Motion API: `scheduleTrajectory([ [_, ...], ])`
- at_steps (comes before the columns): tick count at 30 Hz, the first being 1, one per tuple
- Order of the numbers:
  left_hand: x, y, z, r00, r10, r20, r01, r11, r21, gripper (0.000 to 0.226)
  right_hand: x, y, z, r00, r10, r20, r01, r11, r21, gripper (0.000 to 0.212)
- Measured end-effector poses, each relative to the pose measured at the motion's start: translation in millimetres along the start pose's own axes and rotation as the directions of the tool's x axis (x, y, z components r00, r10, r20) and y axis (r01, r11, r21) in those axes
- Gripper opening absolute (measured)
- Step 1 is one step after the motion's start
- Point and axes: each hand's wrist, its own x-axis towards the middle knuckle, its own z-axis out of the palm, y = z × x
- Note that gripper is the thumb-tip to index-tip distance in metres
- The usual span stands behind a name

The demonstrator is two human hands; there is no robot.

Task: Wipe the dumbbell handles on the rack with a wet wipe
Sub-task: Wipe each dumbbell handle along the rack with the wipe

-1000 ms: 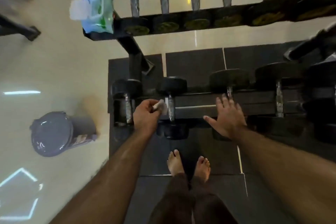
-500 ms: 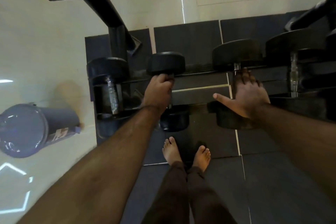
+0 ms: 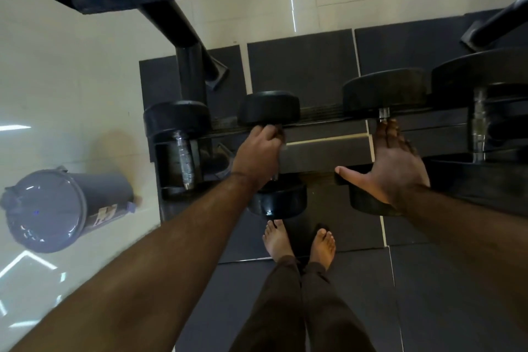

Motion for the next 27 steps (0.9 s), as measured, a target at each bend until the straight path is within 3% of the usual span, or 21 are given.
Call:
scheduleTrajectory([
  [2, -5, 3, 2, 0.978, 0.048, 0.204, -0.047, 0.999, -0.007, 0.035, 1, 1, -2, 1.0, 0.0, 0.004, 0.0, 1.0, -0.007, 0.143],
  [4, -7, 4, -7, 0.875, 0.091, 0.475, -0.083, 0.996, -0.039, 0.027, 0, 1, -3, 1.0, 0.001, 0.009, -0.001, 1.0, -0.007, 0.143],
  [6, -2, 3, -18, 0.783, 0.105, 0.613, -0.08, 0.994, -0.069, 0.032, -1, -1, -4, 1.0, 0.002, 0.01, -0.002, 1.0, -0.005, 0.143],
  [7, 1, 2, -22, 0.807, 0.107, 0.581, -0.072, 0.994, -0.083, 0.032, -1, -2, -6, 1.0, 0.002, 0.011, -0.002, 1.0, -0.006, 0.142],
  [9, 5, 2, -23, 0.937, 0.069, 0.342, -0.053, 0.997, -0.058, 0.032, -2, -4, -8, 1.0, 0.001, 0.009, 0.0, 1.0, -0.004, 0.142],
  [11, 7, 7, -18, 0.974, 0.001, 0.227, -0.015, 0.998, 0.062, 0.037, -4, -4, -10, 1.0, -0.003, 0.007, 0.003, 1.0, -0.009, 0.142],
  [13, 8, 10, -13, 0.945, 0.039, 0.324, -0.082, 0.989, 0.121, 0.03, -4, -3, -10, 1.0, -0.01, 0.003, 0.01, 1.0, -0.011, 0.143],
  [16, 4, 11, -16, 0.793, 0.107, 0.6, -0.151, 0.988, 0.024, 0.029, -2, -1, -6, 1.0, -0.013, -0.003, 0.013, 1.0, -0.017, 0.144],
  [17, 2, 11, -21, 0.738, 0.111, 0.665, -0.14, 0.99, -0.01, 0.028, -1, 0, -6, 1.0, -0.013, 0.003, 0.013, 1.0, -0.023, 0.144],
  [19, -2, 3, -36, 0.698, 0.002, 0.716, 0.021, 0.999, -0.024, 0.016, -2, 0, -3, 1.0, -0.007, 0.005, 0.007, 1.0, -0.022, 0.145],
  [21, -2, -13, -49, 0.685, -0.169, 0.709, 0.258, 0.966, -0.02, 0.013, -2, -1, -1, 1.0, -0.003, 0.0, 0.003, 1.0, -0.019, 0.145],
  [24, -6, -19, -50, 0.777, -0.385, 0.498, 0.472, 0.88, -0.057, 0.012, -1, -3, -1, 1.0, 0.008, -0.008, -0.008, 1.0, -0.02, 0.145],
  [27, -17, 6, -31, 0.703, -0.498, 0.508, 0.554, 0.831, 0.049, 0.019, -1, -1, -1, 1.0, -0.001, 0.003, 0.001, 1.0, -0.016, 0.148],
])
